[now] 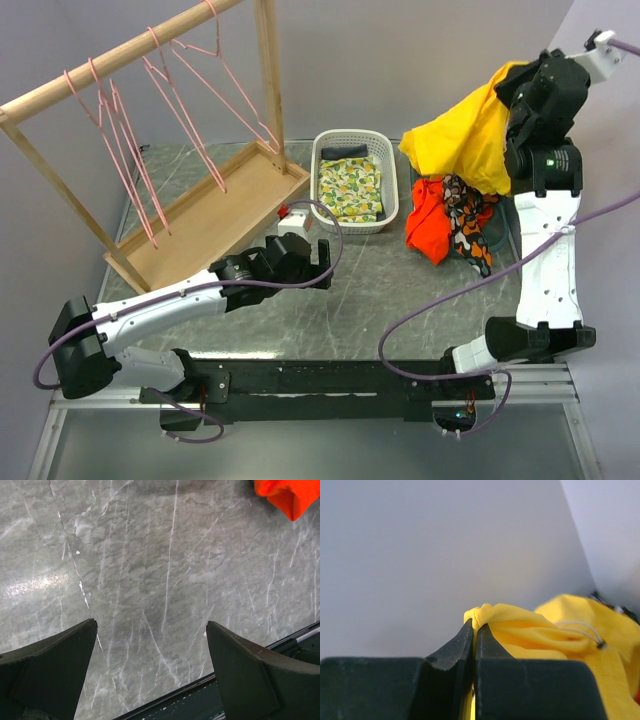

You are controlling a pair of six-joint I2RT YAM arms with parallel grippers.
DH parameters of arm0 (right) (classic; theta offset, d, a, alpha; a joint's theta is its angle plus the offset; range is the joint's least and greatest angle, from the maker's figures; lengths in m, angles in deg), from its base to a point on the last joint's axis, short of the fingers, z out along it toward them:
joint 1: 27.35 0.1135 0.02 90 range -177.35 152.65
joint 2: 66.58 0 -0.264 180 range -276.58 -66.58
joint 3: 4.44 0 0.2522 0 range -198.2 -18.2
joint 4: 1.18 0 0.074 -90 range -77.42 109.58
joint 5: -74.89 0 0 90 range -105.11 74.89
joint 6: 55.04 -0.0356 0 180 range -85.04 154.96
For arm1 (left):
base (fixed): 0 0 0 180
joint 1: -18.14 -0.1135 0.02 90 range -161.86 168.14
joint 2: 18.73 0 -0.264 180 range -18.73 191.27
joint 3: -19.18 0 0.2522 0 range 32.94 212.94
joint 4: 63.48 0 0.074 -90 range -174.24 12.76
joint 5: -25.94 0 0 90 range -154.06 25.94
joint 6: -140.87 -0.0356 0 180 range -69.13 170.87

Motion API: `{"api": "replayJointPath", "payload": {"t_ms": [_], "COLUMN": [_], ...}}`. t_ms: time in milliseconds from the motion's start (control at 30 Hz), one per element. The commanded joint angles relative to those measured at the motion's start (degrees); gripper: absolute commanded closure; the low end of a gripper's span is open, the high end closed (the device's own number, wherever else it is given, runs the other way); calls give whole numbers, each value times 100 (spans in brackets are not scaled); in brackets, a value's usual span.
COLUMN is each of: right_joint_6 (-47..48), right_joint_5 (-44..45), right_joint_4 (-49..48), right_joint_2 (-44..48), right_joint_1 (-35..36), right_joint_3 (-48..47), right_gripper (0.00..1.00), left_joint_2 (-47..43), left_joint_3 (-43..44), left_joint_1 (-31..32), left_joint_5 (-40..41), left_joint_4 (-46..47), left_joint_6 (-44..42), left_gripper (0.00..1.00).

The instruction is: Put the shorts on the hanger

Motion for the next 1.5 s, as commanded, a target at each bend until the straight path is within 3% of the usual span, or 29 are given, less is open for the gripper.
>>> {"api": "replayJointPath", "payload": {"t_ms": [0,133,433,633,967,1100,1200,1300,1467], "right_joint_6": [171,356,417,795,646,435,558,594,374], "right_joint_5": [-713,-1180,-1612,-1146,-1470,-1698,-1489,-1269,-1092], "right_joint_4": [-874,-943,-1568,-1577,-1622,-1595,-1332,-1243,-1217], "right_joint_2": [-285,-611,-357,144,575,741,812,1136,1865], "right_joint_1": [47,126,363,1040,1743,2024,2621,3096,3677], "right_joint_3": [-1144,-2085,-1877,-1841,-1867,-1735,-1718,-1078,1214], "right_gripper": [100,100,100,100,100,100,100,100,100], "left_joint_2": [-39,-66,-145,-373,-777,-1136,-1375,-1586,-2156], "left_joint_3": [323,385,552,701,1105,1264,1545,1703,1283], "left_joint_1": [-60,-87,-139,-157,-166,-166,-166,-166,-166], "left_joint_5": [-37,-2,95,279,377,87,156,140,-71], "left_joint_4": [105,79,-79,-237,-422,-299,-413,-518,-326], "left_joint_6": [-136,-172,-277,-426,-699,-1251,-1446,-1560,-1473], "left_gripper": [3,4,4,4,4,4,4,4,4]}}
